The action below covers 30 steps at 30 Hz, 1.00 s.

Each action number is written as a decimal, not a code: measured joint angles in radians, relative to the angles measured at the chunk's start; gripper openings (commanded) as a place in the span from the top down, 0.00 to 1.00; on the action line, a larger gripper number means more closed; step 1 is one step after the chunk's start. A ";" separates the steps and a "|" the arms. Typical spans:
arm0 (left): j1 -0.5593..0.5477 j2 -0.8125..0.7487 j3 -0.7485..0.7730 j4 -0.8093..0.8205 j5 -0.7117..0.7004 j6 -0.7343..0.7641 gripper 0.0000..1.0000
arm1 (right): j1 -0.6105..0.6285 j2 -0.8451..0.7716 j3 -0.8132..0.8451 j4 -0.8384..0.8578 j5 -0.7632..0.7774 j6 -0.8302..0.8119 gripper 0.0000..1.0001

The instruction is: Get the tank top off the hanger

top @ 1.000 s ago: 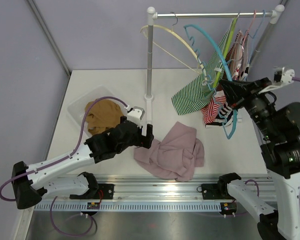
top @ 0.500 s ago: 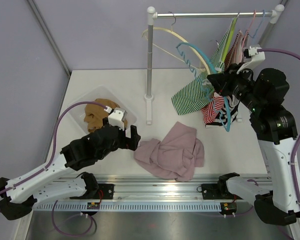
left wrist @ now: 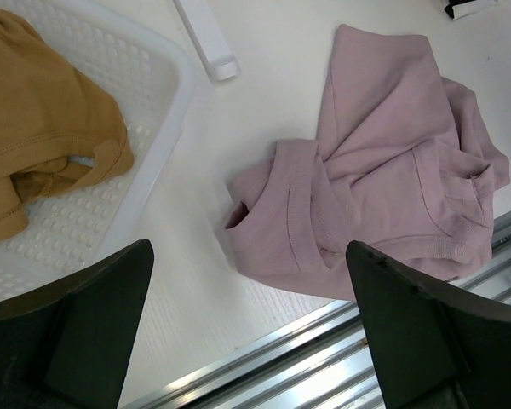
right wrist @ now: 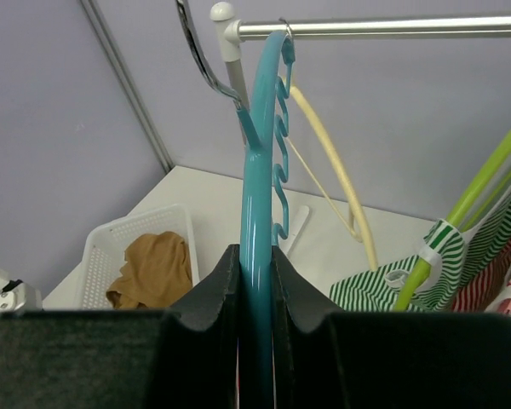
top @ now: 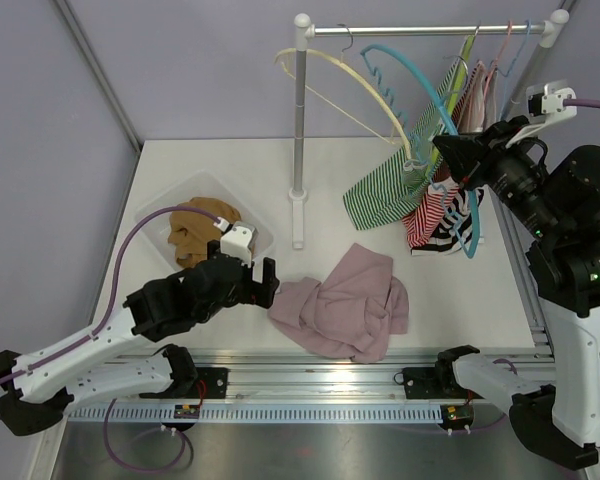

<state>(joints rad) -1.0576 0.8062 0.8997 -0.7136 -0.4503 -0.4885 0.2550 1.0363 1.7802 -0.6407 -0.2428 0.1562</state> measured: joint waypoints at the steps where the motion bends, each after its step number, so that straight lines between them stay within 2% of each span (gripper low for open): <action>1: -0.002 0.001 0.000 -0.001 0.000 0.000 0.01 | 0.000 -0.002 0.001 0.000 0.013 -0.006 1.00; 11: -0.012 0.000 0.032 -0.041 -0.010 -0.008 0.01 | 0.000 0.077 0.058 -0.020 0.056 -0.060 1.00; 17: -0.012 -0.014 0.094 -0.113 -0.024 -0.011 0.01 | 0.000 0.197 0.072 -0.037 0.069 -0.091 1.00; 30: -0.013 -0.066 0.106 -0.180 -0.048 -0.010 0.01 | 0.000 0.554 0.377 -0.060 0.015 -0.119 1.00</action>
<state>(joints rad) -1.0706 0.7406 1.0054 -0.8932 -0.4988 -0.4988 0.2550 1.5898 2.1571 -0.7006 -0.2279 0.0376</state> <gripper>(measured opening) 0.987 0.202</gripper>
